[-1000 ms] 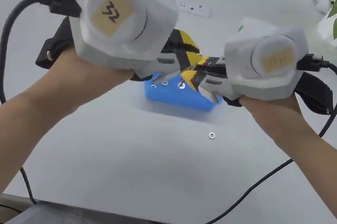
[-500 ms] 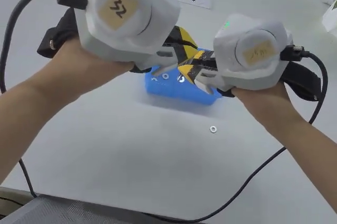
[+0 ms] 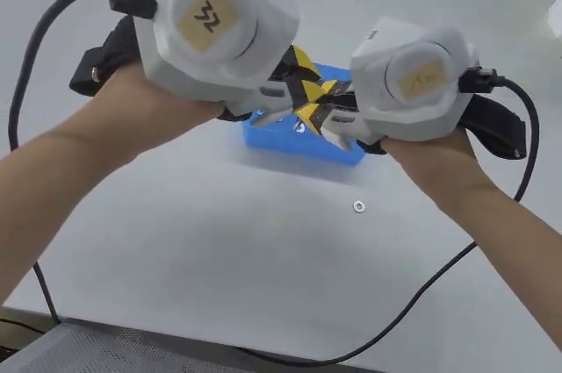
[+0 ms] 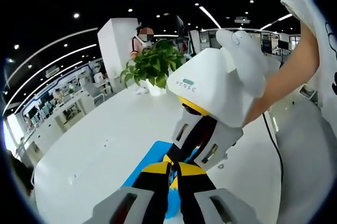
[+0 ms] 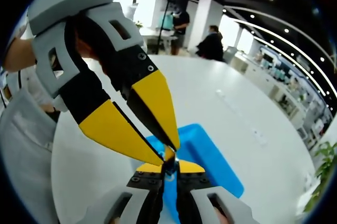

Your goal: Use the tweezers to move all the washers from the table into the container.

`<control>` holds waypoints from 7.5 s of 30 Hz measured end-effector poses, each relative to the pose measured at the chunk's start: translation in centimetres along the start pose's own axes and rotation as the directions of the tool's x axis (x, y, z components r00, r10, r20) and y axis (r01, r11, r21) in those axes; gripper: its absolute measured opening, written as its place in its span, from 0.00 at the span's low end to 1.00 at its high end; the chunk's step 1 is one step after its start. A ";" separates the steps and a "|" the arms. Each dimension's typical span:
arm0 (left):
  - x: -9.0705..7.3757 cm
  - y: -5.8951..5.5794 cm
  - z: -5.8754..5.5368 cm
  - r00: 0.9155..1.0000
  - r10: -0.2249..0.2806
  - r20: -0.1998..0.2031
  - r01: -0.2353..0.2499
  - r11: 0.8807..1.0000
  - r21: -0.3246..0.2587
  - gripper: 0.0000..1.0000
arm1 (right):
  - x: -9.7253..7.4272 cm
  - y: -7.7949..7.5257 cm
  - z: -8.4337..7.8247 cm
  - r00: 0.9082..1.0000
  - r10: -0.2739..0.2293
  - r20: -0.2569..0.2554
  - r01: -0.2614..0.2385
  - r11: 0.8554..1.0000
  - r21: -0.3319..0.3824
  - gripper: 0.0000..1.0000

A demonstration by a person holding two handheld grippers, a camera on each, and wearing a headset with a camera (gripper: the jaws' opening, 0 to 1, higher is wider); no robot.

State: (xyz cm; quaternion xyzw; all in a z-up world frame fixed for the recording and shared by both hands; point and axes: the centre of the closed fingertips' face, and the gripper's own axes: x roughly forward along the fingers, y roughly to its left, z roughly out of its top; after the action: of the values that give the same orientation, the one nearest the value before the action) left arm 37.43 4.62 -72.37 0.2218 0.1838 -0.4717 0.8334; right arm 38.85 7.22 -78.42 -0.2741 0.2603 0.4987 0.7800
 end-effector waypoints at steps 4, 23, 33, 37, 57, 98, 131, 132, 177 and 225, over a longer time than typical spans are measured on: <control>0.5 0.4 -1.3 0.999 0.006 -0.034 -0.007 1.000 -0.025 0.00 | 0.8 0.1 -0.5 1.000 0.002 -0.011 -0.002 1.000 -0.004 0.04; 0.9 0.0 -2.8 0.997 -0.006 -0.072 0.008 1.000 0.018 0.00 | 2.3 0.2 -1.8 0.999 0.001 -0.037 -0.001 1.000 -0.004 0.05; 0.5 -0.5 -2.1 0.998 -0.008 -0.069 0.011 0.999 0.039 0.00 | 0.9 0.3 -1.2 1.000 -0.018 -0.012 0.018 1.000 0.011 0.06; -0.3 -0.9 -1.2 0.998 -0.010 -0.064 0.013 0.999 0.052 0.00 | -0.1 0.4 -0.7 0.999 -0.036 0.009 0.036 0.999 0.007 0.06; -1.9 -4.8 4.1 0.996 -0.083 -0.015 0.084 0.982 0.170 0.00 | -7.9 0.9 -1.9 0.982 -0.173 0.080 0.162 0.978 0.129 0.10; 2.4 -10.5 4.0 0.966 -0.249 -0.068 0.258 0.948 0.188 0.00 | -8.3 3.0 -8.3 0.987 -0.161 0.009 0.153 0.951 0.270 0.06; 3.8 -9.0 2.4 0.968 -0.235 -0.093 0.245 0.963 0.115 0.00 | -6.5 1.9 -9.7 0.994 -0.105 -0.019 0.106 0.941 0.320 0.07; 3.8 -8.9 2.4 0.967 -0.238 -0.092 0.247 0.963 0.111 0.00 | -6.5 1.9 -9.8 0.995 -0.103 -0.018 0.103 0.939 0.327 0.07; 5.2 -9.1 2.2 0.983 -0.176 -0.053 0.169 0.978 -0.126 0.00 | -6.8 2.0 -10.6 0.986 -0.168 -0.022 0.167 0.938 0.304 0.02; 5.2 -10.4 1.5 0.945 -0.289 -0.150 0.310 0.940 0.142 0.00 | -6.3 2.5 -11.2 0.996 -0.042 -0.075 0.050 0.994 0.102 0.05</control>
State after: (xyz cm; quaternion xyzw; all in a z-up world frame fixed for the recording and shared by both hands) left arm 31.11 -4.56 -75.81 0.2884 0.2286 -0.5917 0.7172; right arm 32.73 -3.55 -82.59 -0.2571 0.3076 0.4561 0.7945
